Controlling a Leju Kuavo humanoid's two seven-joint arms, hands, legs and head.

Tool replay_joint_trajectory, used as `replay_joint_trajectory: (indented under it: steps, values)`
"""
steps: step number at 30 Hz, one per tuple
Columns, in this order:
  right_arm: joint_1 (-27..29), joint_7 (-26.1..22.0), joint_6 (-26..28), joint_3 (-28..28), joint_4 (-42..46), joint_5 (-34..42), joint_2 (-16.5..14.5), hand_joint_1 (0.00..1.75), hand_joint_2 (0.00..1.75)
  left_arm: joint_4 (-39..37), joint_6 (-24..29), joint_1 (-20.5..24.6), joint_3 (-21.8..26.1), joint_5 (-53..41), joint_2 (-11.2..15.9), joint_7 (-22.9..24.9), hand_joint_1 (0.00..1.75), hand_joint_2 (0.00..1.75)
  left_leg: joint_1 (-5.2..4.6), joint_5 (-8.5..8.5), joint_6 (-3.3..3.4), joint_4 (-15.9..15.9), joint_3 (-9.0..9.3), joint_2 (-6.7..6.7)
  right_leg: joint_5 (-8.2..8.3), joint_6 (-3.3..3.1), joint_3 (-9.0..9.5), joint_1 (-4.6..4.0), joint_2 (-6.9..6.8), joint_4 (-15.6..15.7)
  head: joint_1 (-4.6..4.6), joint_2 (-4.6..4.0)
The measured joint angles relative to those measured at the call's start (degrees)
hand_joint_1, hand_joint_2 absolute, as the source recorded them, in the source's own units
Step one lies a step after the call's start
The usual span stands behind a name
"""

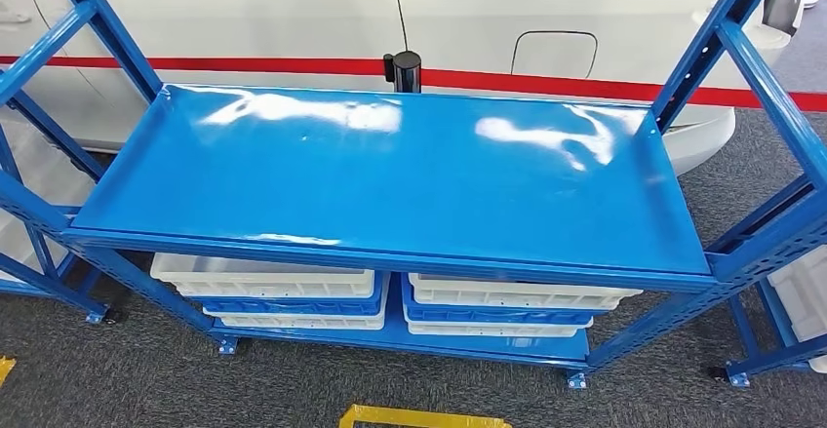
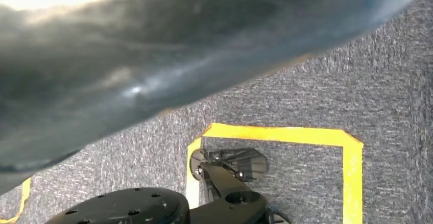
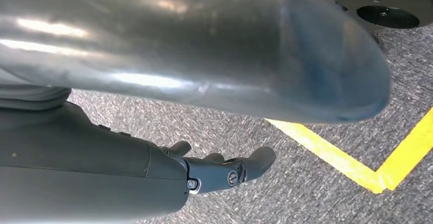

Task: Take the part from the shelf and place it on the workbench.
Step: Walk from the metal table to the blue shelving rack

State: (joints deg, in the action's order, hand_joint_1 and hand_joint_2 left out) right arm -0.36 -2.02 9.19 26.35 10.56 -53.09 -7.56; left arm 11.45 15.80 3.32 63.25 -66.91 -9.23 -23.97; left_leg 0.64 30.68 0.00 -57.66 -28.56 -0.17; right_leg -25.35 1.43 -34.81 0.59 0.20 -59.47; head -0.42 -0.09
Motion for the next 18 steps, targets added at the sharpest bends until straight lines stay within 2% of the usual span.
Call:
replay_joint_trajectory:
  steps: [8,13,15,16,18]
  values:
    - [0.01,0.10,-0.08,0.59,0.00,0.04,-0.08,0.00,0.00,-0.01,0.47,-0.01,0.11,-0.38,-0.03,0.10,0.00,0.00,-0.34,0.11,0.15,-0.19,0.09,-0.01,0.06,0.09,0.34,0.36,-0.01,0.36,0.00,0.00]
    - [0.01,0.22,-0.09,0.68,0.00,0.02,-0.34,0.00,0.00,0.00,0.78,-0.01,0.12,-0.45,0.02,0.10,0.00,0.00,-0.80,0.15,0.79,-0.21,0.12,-0.02,0.34,0.57,0.54,0.83,-0.01,0.74,-0.04,0.00]
    - [0.00,0.23,-0.08,0.69,0.00,0.01,-0.38,0.00,0.00,-0.01,0.94,0.01,0.13,-0.50,-0.04,0.10,0.00,0.00,-0.43,-0.63,1.34,1.00,0.88,0.09,0.28,0.93,0.46,0.68,-0.04,0.77,0.04,0.00]
    - [0.00,0.25,-0.08,0.70,0.00,0.01,-0.37,0.00,0.00,-0.01,1.01,0.02,0.13,-0.52,-0.09,0.10,0.00,0.00,-0.16,-1.09,1.64,1.70,1.34,0.21,-0.22,0.98,-0.01,0.55,-0.06,-0.15,0.14,0.00]
    - [0.00,0.34,-0.08,0.72,0.00,0.00,-0.29,0.00,0.00,0.00,1.09,0.01,0.12,-0.57,-0.19,0.10,0.00,0.00,0.11,-1.59,1.91,2.47,1.88,0.48,-2.43,0.86,-2.73,0.51,-0.09,-5.57,0.37,0.00]
